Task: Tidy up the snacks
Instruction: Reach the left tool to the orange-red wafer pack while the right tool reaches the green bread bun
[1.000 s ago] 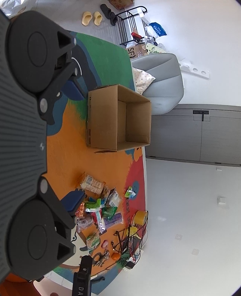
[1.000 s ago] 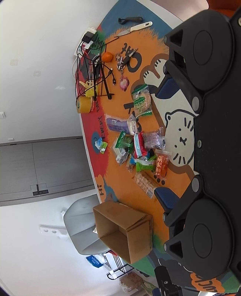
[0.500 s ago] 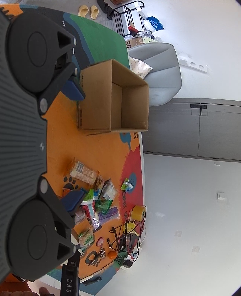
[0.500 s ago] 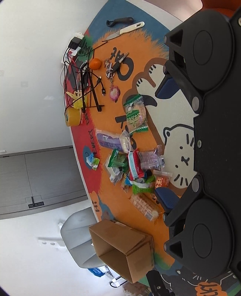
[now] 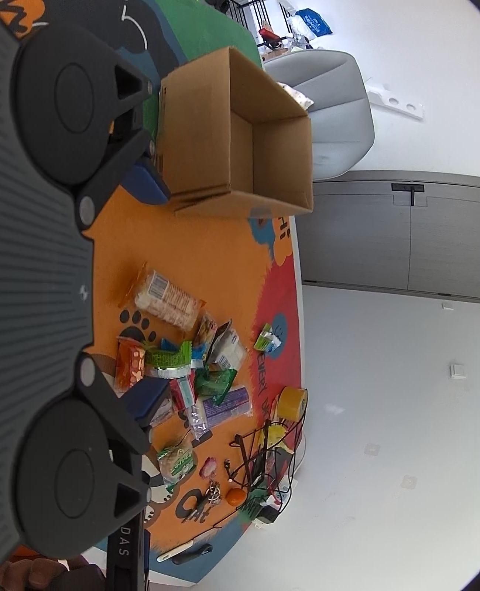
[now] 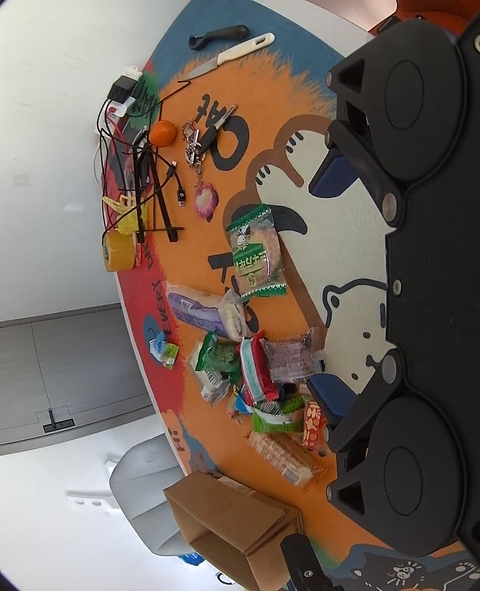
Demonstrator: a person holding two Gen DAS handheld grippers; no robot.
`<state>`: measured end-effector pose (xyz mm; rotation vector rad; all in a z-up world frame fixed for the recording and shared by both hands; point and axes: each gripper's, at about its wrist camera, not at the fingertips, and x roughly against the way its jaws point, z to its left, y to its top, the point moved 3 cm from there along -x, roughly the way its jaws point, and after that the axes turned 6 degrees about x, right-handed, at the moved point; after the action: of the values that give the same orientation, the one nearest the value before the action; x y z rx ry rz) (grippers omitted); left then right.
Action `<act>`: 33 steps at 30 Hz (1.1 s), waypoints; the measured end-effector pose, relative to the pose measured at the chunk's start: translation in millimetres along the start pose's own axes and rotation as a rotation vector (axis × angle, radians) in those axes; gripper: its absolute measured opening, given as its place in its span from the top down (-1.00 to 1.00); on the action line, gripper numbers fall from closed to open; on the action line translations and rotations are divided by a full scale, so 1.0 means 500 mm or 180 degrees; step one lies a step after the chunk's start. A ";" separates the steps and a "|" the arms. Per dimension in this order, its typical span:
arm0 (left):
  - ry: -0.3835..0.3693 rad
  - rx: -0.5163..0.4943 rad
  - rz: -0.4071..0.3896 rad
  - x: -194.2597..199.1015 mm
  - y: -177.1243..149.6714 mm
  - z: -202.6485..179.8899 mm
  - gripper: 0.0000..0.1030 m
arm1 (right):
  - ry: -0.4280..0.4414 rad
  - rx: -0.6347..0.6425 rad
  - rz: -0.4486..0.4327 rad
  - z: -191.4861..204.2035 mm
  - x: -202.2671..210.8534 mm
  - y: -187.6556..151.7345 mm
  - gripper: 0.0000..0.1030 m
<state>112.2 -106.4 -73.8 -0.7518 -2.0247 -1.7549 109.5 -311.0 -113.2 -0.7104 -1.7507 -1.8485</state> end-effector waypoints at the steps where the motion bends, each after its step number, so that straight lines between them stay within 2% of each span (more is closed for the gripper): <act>1: -0.0008 -0.0005 0.0009 -0.007 -0.001 -0.004 -0.93 | 0.0020 -0.0003 0.0004 -0.002 -0.005 -0.001 -1.00; 14: -0.0090 0.0108 0.0136 -0.086 -0.018 -0.033 -0.63 | 0.0084 0.0011 -0.0038 -0.035 -0.068 0.007 -0.99; 21: -0.0037 0.0264 0.0121 -0.116 -0.033 -0.050 -0.30 | 0.0073 0.0230 -0.0101 -0.050 -0.096 0.021 -0.92; 25: -0.0022 0.0288 0.0067 -0.122 -0.040 -0.062 -0.20 | 0.0086 0.0345 -0.0115 -0.055 -0.113 0.026 -0.86; 33: -0.0055 0.0293 0.0047 -0.135 -0.057 -0.088 -0.17 | 0.0054 0.0441 -0.0217 -0.066 -0.136 0.028 -0.84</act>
<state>145.5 -162.9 -128.5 -0.7534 -2.0901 -1.6403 168.1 -344.7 -149.9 -0.5865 -1.8921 -1.7508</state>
